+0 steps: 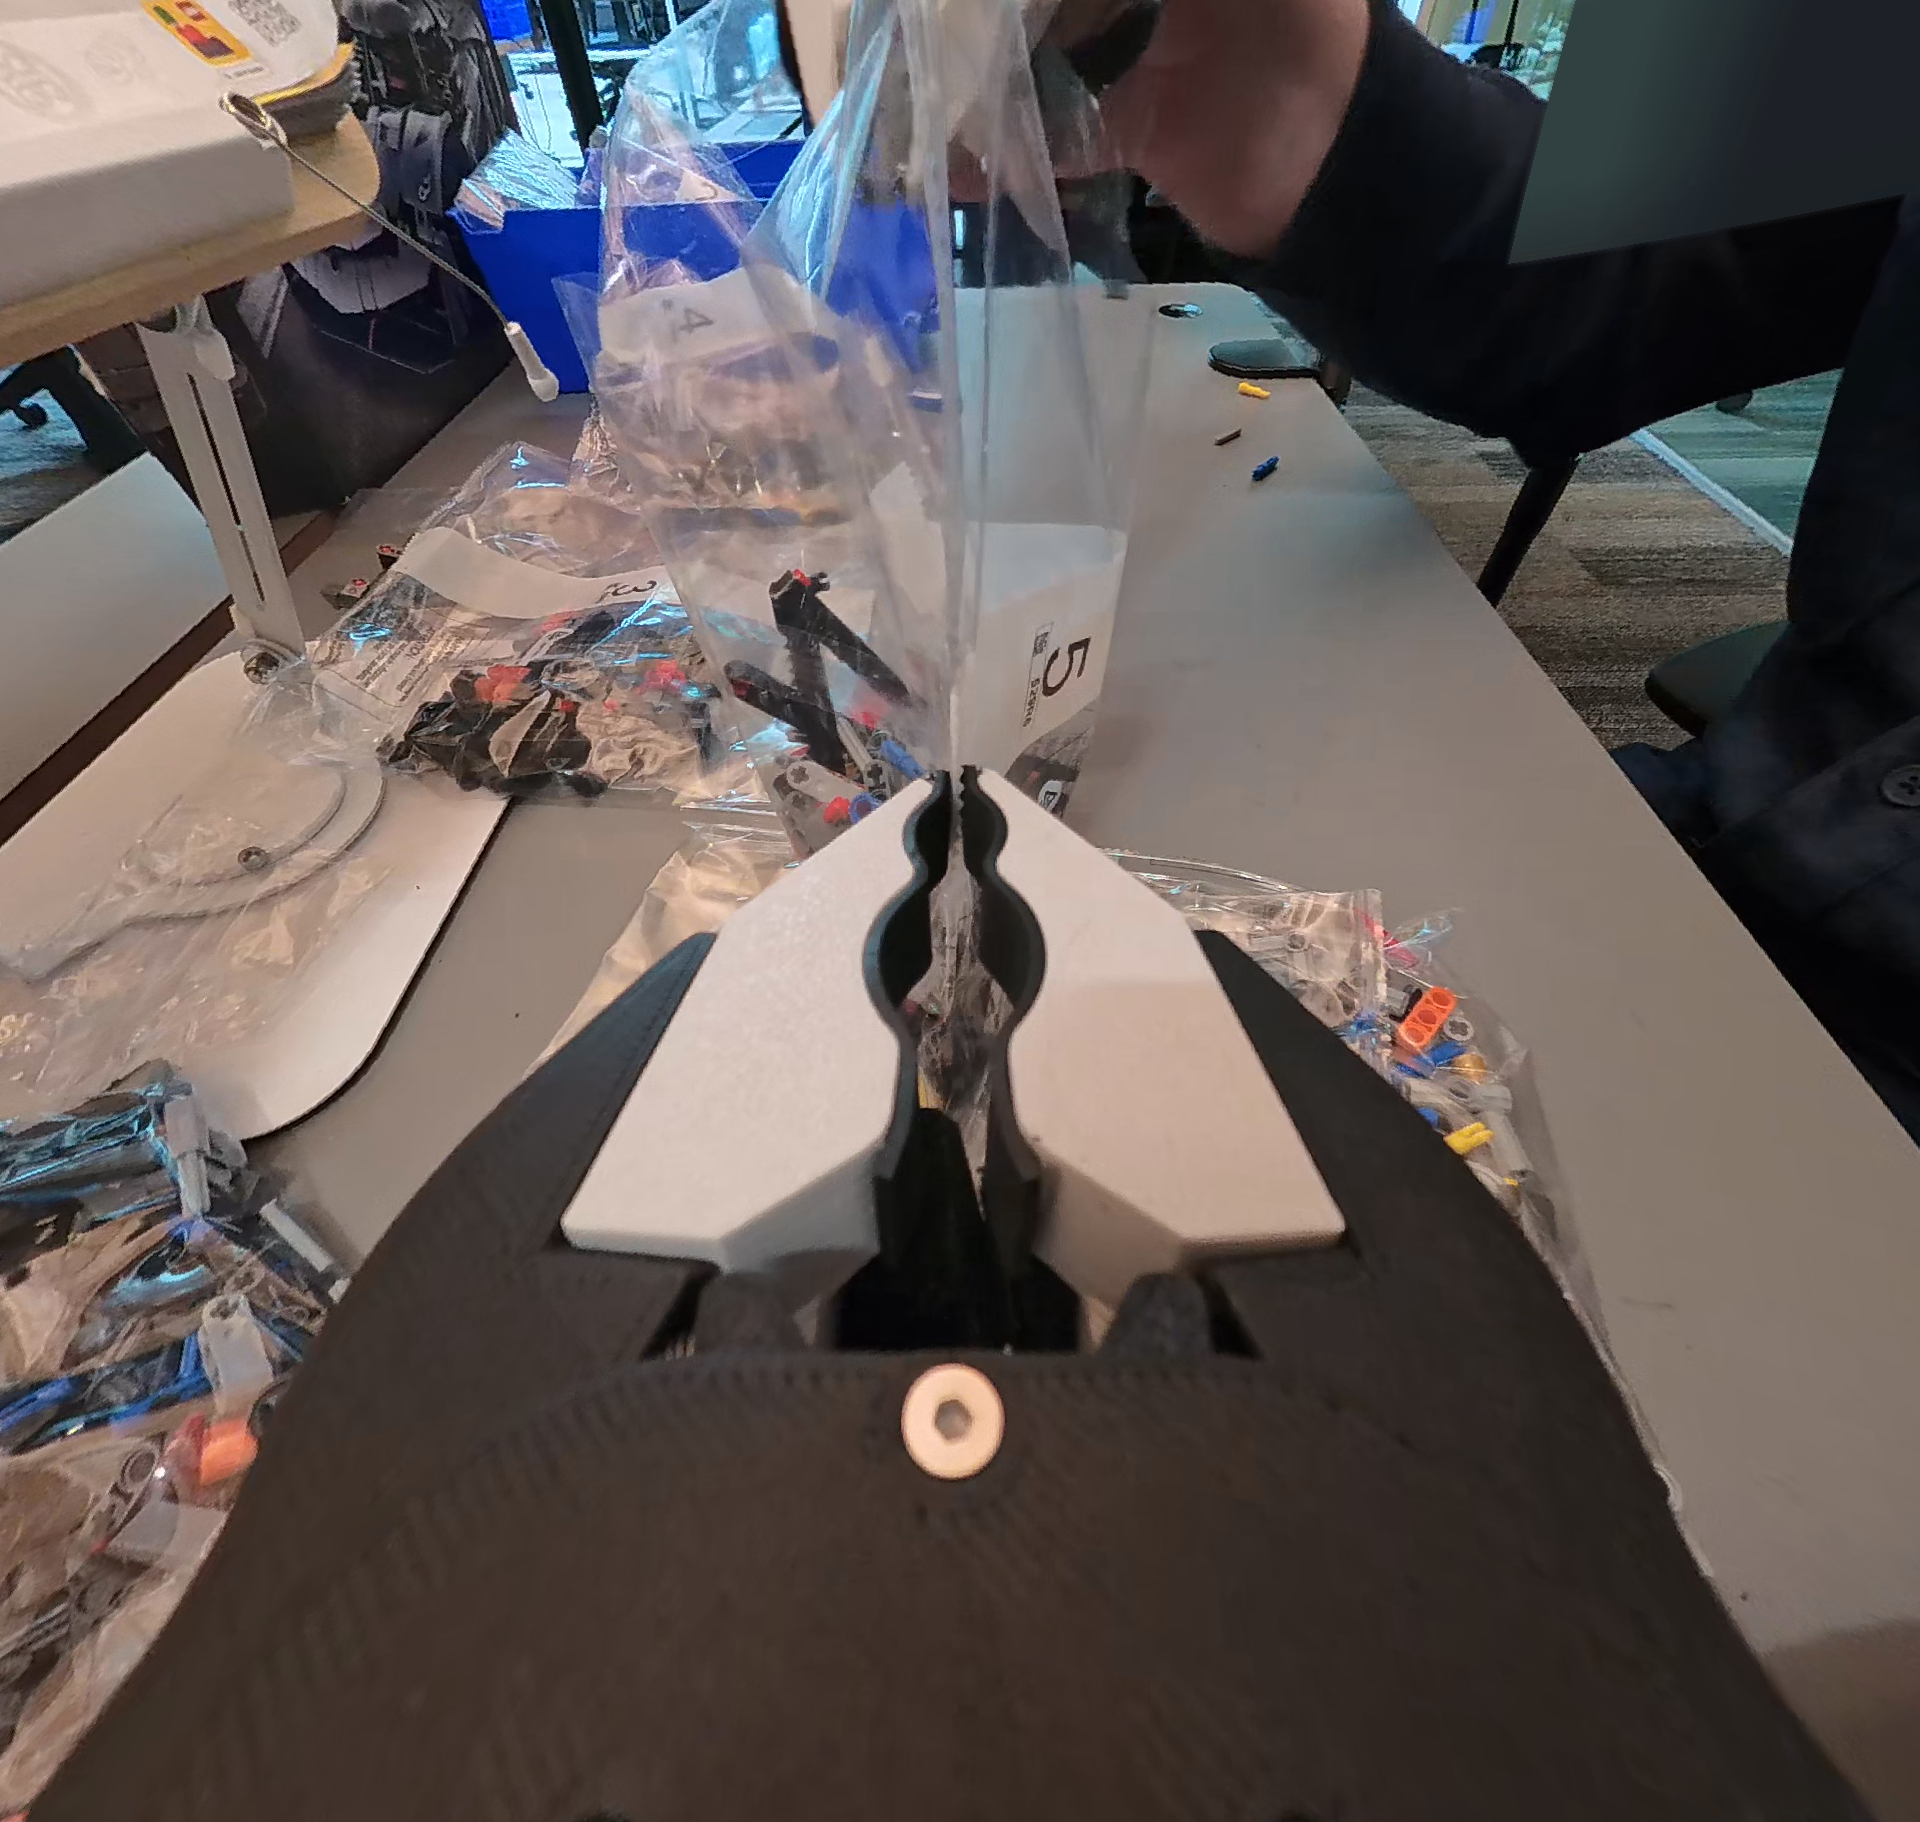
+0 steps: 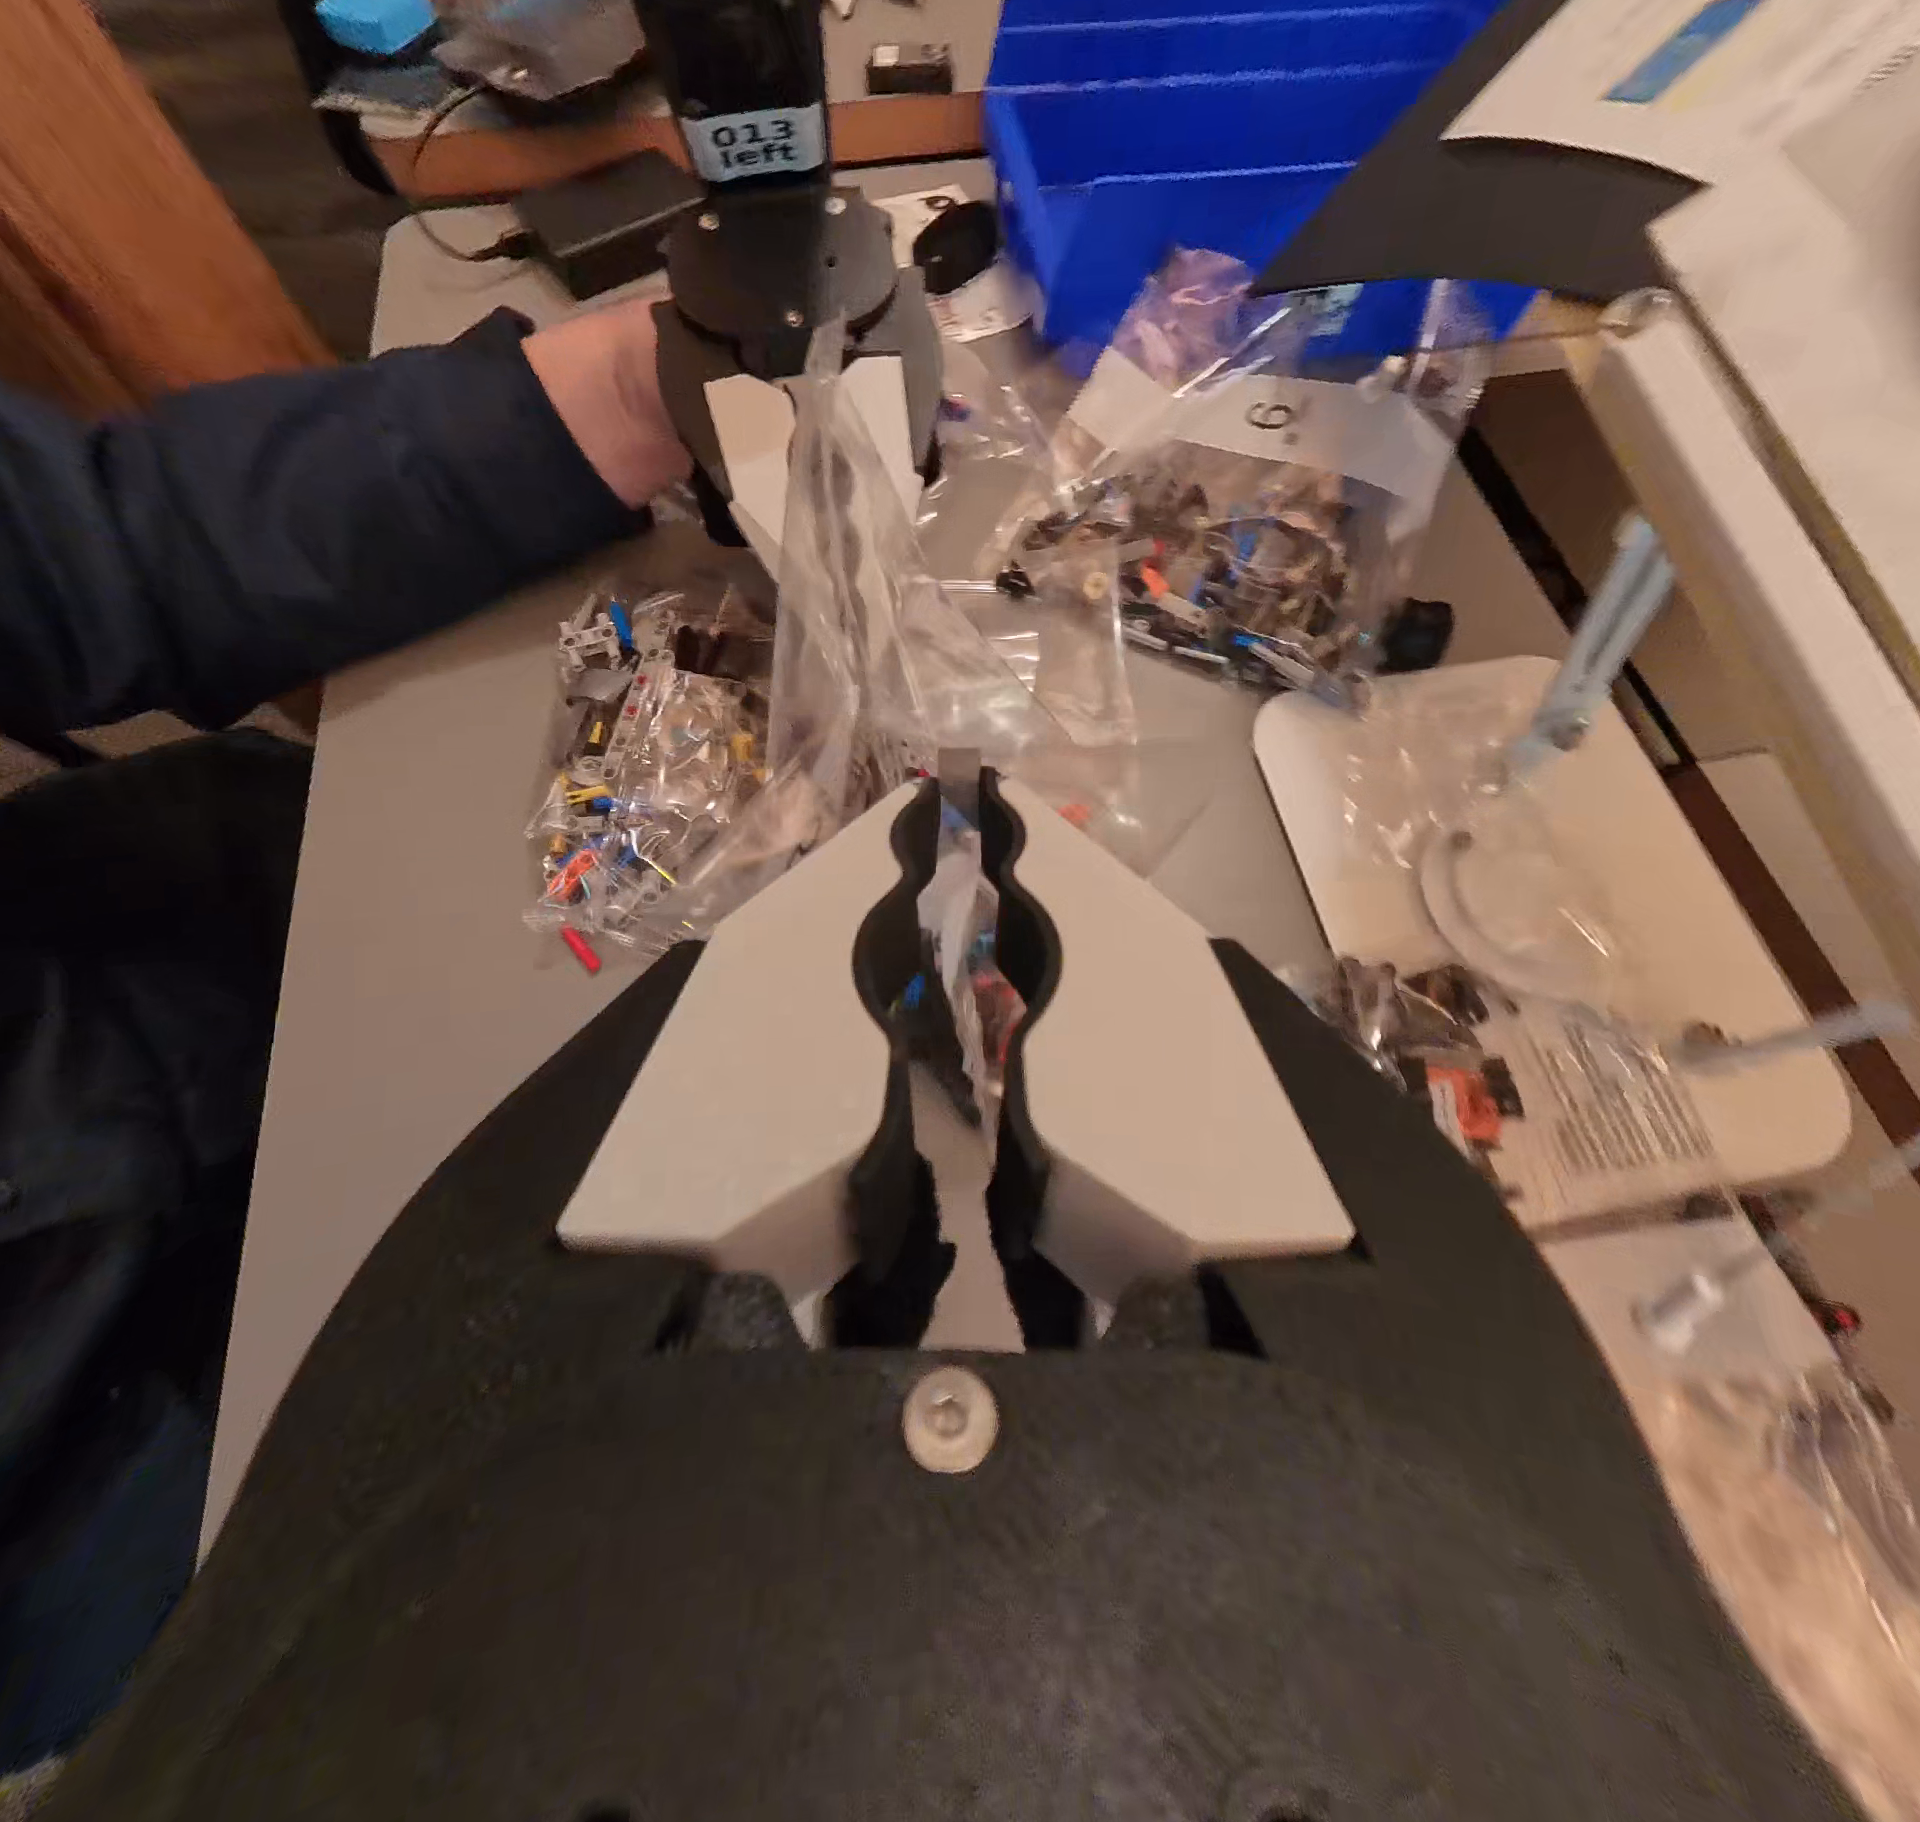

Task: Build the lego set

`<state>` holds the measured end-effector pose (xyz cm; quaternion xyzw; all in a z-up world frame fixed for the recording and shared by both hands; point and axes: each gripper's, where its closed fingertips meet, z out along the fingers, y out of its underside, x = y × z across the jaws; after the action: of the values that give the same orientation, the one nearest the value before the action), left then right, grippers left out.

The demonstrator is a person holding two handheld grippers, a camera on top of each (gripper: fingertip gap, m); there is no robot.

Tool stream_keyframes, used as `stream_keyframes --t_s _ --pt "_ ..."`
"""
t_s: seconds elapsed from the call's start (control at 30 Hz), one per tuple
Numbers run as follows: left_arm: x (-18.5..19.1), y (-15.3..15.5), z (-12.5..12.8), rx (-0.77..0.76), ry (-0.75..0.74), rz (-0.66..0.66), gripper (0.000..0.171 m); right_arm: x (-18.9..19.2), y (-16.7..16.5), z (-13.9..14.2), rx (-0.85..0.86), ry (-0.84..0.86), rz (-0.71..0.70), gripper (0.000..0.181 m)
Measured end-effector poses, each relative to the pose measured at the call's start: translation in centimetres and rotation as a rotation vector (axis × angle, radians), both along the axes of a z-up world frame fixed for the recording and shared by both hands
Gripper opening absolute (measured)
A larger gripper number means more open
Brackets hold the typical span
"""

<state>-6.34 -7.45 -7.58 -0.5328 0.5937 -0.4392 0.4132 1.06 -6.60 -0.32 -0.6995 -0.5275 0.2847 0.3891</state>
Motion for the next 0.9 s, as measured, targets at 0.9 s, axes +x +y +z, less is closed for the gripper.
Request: stream_keyframes --t_s 0.9 --pt "0.2 0.2 -0.3 -0.016 0.000 0.007 0.001 25.0 -18.2 -12.6 -0.304 -0.462 -0.372 0.022"
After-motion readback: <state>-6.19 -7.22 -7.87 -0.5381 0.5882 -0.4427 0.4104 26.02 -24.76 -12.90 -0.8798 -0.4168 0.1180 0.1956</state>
